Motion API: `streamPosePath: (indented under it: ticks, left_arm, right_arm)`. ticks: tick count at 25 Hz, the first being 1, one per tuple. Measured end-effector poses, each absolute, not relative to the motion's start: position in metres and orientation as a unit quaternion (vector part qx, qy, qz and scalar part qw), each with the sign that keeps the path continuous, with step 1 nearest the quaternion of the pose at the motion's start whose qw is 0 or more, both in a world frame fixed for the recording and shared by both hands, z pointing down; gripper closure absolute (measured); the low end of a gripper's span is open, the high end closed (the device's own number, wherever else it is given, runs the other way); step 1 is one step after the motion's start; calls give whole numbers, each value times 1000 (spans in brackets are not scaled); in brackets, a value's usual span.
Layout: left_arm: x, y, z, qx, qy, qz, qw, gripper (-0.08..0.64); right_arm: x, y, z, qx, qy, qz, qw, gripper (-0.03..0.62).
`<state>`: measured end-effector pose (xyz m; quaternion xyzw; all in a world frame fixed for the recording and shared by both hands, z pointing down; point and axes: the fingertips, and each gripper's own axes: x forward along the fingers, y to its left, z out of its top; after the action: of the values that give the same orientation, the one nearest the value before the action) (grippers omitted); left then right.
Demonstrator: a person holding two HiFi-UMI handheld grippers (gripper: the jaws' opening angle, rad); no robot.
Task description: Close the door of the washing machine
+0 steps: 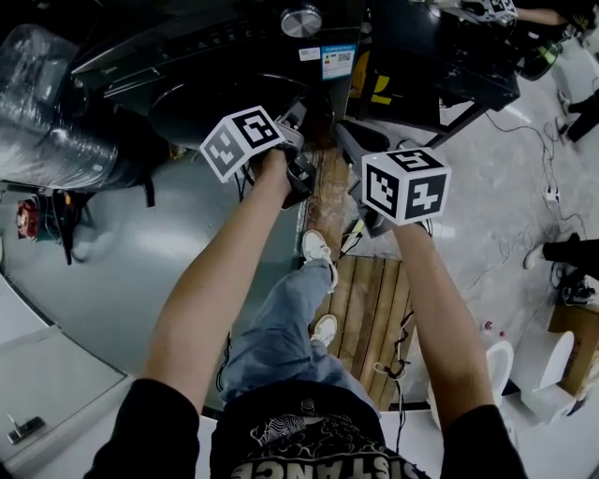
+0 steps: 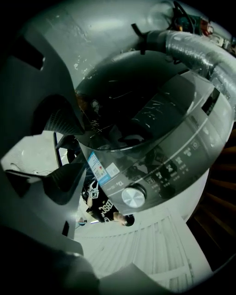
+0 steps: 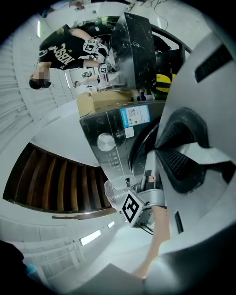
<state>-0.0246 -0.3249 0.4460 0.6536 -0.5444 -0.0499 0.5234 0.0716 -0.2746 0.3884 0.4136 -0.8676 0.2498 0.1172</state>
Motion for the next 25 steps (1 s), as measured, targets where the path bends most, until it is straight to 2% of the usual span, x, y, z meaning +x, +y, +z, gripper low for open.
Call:
streamPosePath:
  ticks: [10,17,21,25]
  left_arm:
    - [-31,-249,387,723,-538,7,433,394]
    - [-42,-197,340,763,-544,53,344,411]
    - [-51,-165,313,779,-548,85,293,456]
    - [-62,-139,284,790,-552,105,245,456]
  right_arm:
    - [64,-215,336,416,-877,214,110,571]
    - [57,-173,298,409,-887,187,107,571]
    - [56,-147,275,410,-889,178,99,571]
    - [52,-126,252,410,-892,169,86,571]
